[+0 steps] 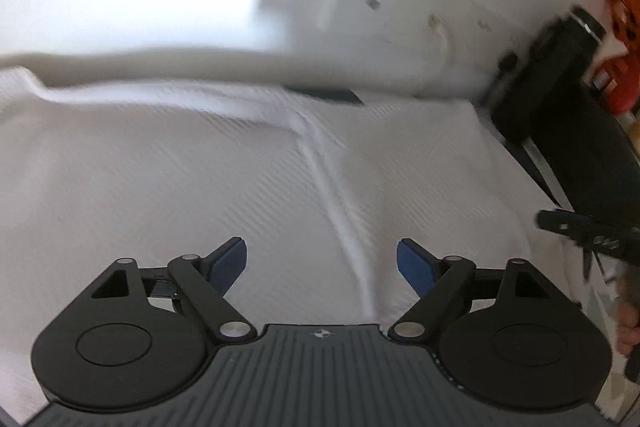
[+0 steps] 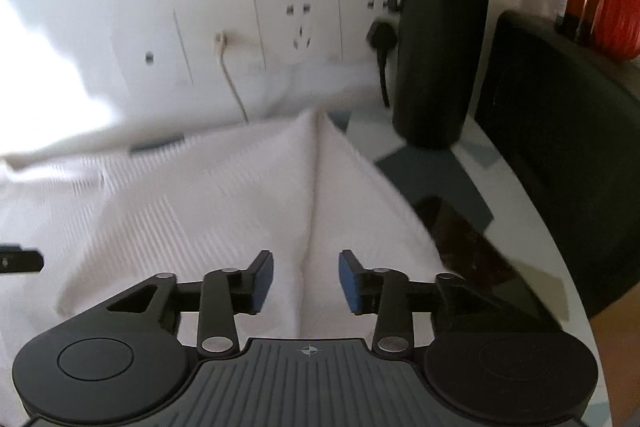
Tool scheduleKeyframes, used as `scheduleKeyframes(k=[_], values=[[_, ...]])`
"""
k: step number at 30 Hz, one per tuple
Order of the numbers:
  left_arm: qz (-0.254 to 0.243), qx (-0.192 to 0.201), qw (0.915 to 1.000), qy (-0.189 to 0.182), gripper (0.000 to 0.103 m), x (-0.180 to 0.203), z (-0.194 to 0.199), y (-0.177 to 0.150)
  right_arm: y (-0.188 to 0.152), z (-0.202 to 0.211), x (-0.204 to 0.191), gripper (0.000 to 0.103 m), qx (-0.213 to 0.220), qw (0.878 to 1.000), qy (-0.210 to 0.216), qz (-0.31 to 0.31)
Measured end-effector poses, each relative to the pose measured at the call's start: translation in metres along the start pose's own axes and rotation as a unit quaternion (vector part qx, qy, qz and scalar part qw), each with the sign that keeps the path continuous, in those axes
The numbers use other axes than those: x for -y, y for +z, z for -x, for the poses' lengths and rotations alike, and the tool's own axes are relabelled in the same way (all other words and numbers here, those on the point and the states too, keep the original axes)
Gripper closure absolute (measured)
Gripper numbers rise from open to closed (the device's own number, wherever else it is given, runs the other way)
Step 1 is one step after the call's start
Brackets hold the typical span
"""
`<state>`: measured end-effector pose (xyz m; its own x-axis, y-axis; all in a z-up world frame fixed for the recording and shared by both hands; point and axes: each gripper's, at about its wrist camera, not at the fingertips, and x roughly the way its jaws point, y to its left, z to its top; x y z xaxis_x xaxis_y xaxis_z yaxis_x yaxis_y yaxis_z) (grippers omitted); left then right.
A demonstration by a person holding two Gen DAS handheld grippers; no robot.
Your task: Fold clothes
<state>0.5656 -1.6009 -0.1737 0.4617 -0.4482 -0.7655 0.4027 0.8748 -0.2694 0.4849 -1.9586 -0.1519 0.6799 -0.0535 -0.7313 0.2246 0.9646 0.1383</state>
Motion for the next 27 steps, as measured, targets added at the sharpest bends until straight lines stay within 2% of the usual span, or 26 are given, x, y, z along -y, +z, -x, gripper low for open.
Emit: scheduleKeyframes(k=[1,2,6,10,17,23,27], values=[[0.010,0.004,0.9999,0.013,0.017,-0.010,0.003,0.003,0.005,-0.002,-0.001,0.052,0.002,1.000,0.003,-0.003],[0.020,0.006,0.9994,0.028,0.014,-0.020,0.005,0.005,0.009,-0.004,-0.002,0.052,0.004,1.000,0.005,-0.007],[0.063,0.005,0.9945,0.084,0.012,-0.068,0.011,0.003,0.022,-0.023,-0.019,0.051,0.008,1.000,0.001,-0.001],[0.087,0.007,0.9888,0.122,0.012,-0.112,0.016,0.003,0.029,-0.048,-0.035,0.052,0.003,1.000,0.001,-0.001],[0.114,0.033,0.9746,0.190,0.012,-0.176,0.040,0.005,0.026,-0.071,-0.071,0.051,-0.024,0.998,0.041,0.030],[0.143,0.014,0.9663,0.213,0.011,-0.212,0.057,-0.025,0.017,-0.091,-0.085,0.051,-0.038,0.998,0.022,0.049],[0.141,0.012,0.9669,0.213,0.007,-0.216,0.062,-0.043,0.014,-0.098,-0.098,0.036,-0.023,0.996,0.006,0.081]])
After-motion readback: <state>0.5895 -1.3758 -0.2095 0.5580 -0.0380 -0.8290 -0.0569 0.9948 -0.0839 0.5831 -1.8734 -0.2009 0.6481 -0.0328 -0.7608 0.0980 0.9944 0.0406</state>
